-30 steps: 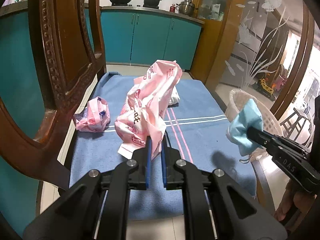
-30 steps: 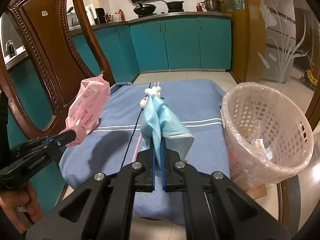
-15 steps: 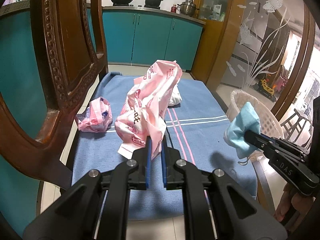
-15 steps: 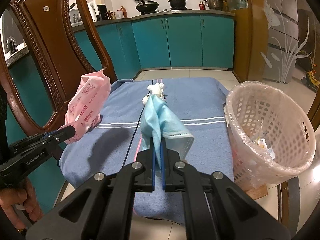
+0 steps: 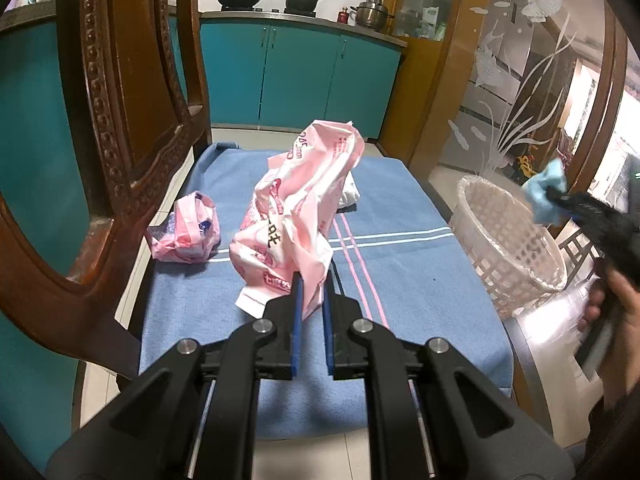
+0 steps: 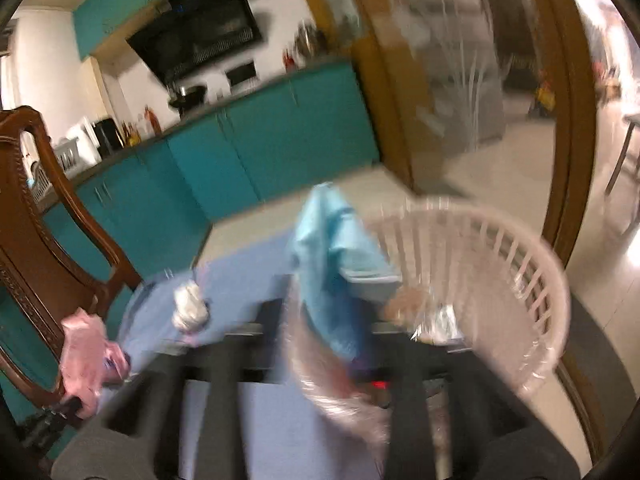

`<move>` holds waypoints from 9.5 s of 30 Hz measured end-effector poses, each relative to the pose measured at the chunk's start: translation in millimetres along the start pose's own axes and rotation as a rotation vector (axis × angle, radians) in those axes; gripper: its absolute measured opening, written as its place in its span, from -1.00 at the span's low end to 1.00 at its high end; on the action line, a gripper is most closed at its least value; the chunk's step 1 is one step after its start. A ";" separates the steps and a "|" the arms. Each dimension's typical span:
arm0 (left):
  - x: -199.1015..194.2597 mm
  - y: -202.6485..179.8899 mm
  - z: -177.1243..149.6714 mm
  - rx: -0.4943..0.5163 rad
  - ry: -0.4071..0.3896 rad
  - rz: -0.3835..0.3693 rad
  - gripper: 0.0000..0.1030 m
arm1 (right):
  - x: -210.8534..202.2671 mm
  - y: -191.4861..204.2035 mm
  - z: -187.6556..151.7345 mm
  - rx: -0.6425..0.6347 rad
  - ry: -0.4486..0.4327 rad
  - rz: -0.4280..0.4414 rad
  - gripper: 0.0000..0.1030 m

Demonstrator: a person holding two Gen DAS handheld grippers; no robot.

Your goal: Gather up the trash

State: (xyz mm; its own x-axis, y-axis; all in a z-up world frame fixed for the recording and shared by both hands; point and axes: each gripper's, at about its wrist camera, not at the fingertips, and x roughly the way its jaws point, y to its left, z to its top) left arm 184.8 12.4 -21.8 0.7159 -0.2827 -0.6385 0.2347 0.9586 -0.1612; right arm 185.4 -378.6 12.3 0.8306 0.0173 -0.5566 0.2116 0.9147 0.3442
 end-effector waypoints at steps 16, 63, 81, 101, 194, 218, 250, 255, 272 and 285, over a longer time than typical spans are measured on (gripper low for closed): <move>30.5 -122.0 13.0 0.155 0.055 -0.203 -0.80 | -119.4 -62.5 15.9 0.324 -0.382 0.032 0.77; 160.7 61.1 44.0 -0.302 0.054 0.678 -0.10 | -61.0 19.6 -0.8 0.131 -0.117 0.168 0.77; -20.1 32.5 14.9 -0.031 -0.183 0.155 -0.24 | 139.0 204.9 -40.4 -0.366 0.247 -0.003 0.76; -18.9 37.8 20.3 -0.087 -0.106 0.103 -0.23 | -26.2 177.7 -58.6 -0.413 0.081 0.086 -0.36; -10.5 -3.6 3.3 -0.004 -0.038 0.166 0.94 | -39.9 133.6 -78.5 -0.268 0.002 0.047 0.94; -10.2 -0.3 -0.1 -0.018 -0.032 0.147 0.94 | -35.0 133.9 -82.9 -0.270 0.013 0.039 0.94; -7.6 1.4 0.1 -0.022 -0.019 0.148 0.94 | -35.0 133.5 -84.6 -0.276 0.020 0.040 0.94; -7.7 1.7 0.4 -0.021 -0.020 0.147 0.94 | -34.0 134.1 -85.4 -0.277 0.024 0.040 0.94; -7.5 1.4 -0.7 -0.015 -0.020 0.145 0.94 | -33.1 134.0 -86.9 -0.283 0.028 0.039 0.94; -8.4 -1.2 -2.0 0.008 -0.028 0.157 0.94 | -31.9 134.9 -87.7 -0.288 0.032 0.039 0.94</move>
State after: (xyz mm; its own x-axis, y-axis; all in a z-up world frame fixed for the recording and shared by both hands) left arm 177.3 13.6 -17.8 0.7626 -0.1299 -0.6337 0.1232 0.9909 -0.0548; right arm 142.3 -220.4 10.2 0.8176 0.0636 -0.5723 0.0207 0.9900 0.1395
